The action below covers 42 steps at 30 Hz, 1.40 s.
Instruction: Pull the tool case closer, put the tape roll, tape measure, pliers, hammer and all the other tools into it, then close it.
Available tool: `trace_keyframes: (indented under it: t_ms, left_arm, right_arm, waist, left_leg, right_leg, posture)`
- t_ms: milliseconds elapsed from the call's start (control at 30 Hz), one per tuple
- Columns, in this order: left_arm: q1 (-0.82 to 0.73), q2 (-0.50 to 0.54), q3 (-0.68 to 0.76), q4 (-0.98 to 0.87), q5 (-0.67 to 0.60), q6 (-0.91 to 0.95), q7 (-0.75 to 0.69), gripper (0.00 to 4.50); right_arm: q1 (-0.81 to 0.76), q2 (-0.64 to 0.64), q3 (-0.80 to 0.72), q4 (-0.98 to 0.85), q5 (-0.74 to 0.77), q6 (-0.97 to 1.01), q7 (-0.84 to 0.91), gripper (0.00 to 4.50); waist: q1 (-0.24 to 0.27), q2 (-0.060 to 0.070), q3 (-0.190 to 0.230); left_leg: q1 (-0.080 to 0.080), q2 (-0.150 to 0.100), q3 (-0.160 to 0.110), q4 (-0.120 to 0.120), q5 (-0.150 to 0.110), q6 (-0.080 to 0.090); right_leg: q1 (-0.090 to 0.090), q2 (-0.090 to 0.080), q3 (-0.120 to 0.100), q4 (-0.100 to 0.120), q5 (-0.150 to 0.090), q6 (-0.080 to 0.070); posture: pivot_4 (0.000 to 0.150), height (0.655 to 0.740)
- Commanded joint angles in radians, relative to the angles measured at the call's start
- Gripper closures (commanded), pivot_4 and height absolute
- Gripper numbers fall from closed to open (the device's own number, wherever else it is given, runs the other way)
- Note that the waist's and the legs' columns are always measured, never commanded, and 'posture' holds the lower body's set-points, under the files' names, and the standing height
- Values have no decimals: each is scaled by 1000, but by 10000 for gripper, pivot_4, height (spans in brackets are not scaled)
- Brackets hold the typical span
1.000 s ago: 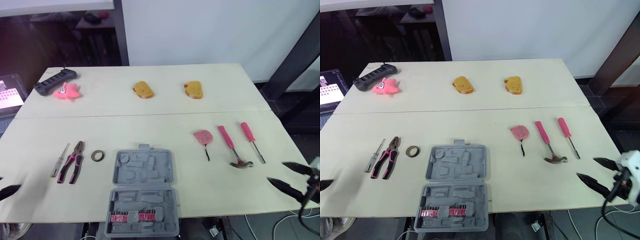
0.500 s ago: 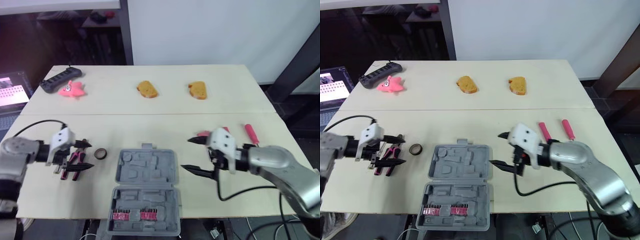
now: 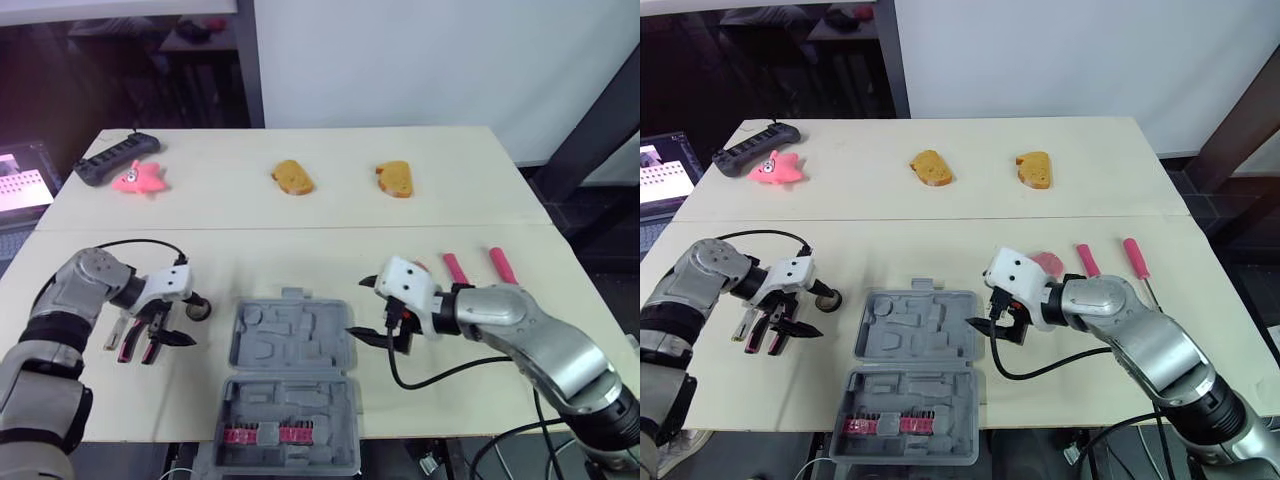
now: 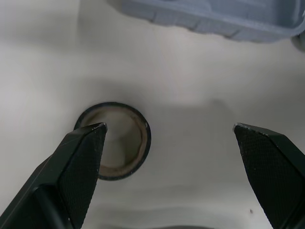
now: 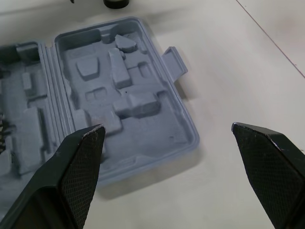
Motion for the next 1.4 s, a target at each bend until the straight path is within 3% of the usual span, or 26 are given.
trace_keyframes:
  t_ms: [33,100,300,333,533,700,833,967,1400]
  left_arm:
    - [-16,8,-17,27,33,-24,-5,2644]
    - [-22,-1,-18,44,43,-41,16,8598]
    - [-46,-24,-6,74,41,-75,43,41226]
    - [-49,-24,-4,75,40,-77,42,44848]
    - [-51,-9,-3,60,36,-111,23,44848]
    - [-74,-13,20,-12,-40,-73,-35,44848]
    - [-94,15,-66,-186,-185,61,-44,44848]
    - [-107,7,-157,-271,-220,106,-44,44848]
    - [-173,-91,-281,-160,-196,64,-44,44848]
  right_arm:
    - [-23,15,-12,-43,-7,11,-18,0]
    - [-27,22,-11,-42,-12,15,-26,0]
    - [-36,43,-7,-41,-18,22,-39,0]
    - [-37,45,-8,-41,-18,23,-39,0]
    - [-42,51,-1,-31,-30,16,-37,0]
    - [-43,60,-2,-30,-35,18,-42,0]
    - [-35,68,8,-31,-44,17,-50,0]
    - [-32,82,10,-34,-46,27,-59,0]
    - [-11,105,-1,-83,-41,86,-106,0]
  waist:
    - [1,0,0]
    - [2,0,0]
    - [2,0,0]
    - [2,0,0]
    - [2,0,0]
    - [2,0,0]
    - [4,0,0]
    - [2,0,0]
    - [3,0,0]
  left_leg:
    - [0,0,0,0,0,0]
    - [0,0,0,1,0,0]
    - [0,0,-1,2,0,0]
    - [0,0,-1,2,0,0]
    - [0,0,-1,2,0,0]
    - [0,0,-1,2,0,0]
    - [-2,0,-3,6,0,0]
    - [-5,0,-4,10,0,0]
    - [-7,0,-5,14,-1,2]
  right_leg:
    - [0,0,0,0,0,0]
    - [0,0,0,1,0,0]
    - [0,0,0,3,0,0]
    - [0,0,0,3,0,0]
    - [0,0,0,3,0,0]
    - [0,0,0,4,0,0]
    - [0,0,-2,5,0,0]
    - [0,0,-2,6,0,0]
    - [-2,0,-3,8,0,0]
  posture:
    - [1500,7400]
    - [1500,7400]
    - [1500,7400]
    - [1500,7400]
    - [1500,7400]
    - [1500,7400]
    - [1500,7400]
    - [1500,7400]
    - [1500,7400]
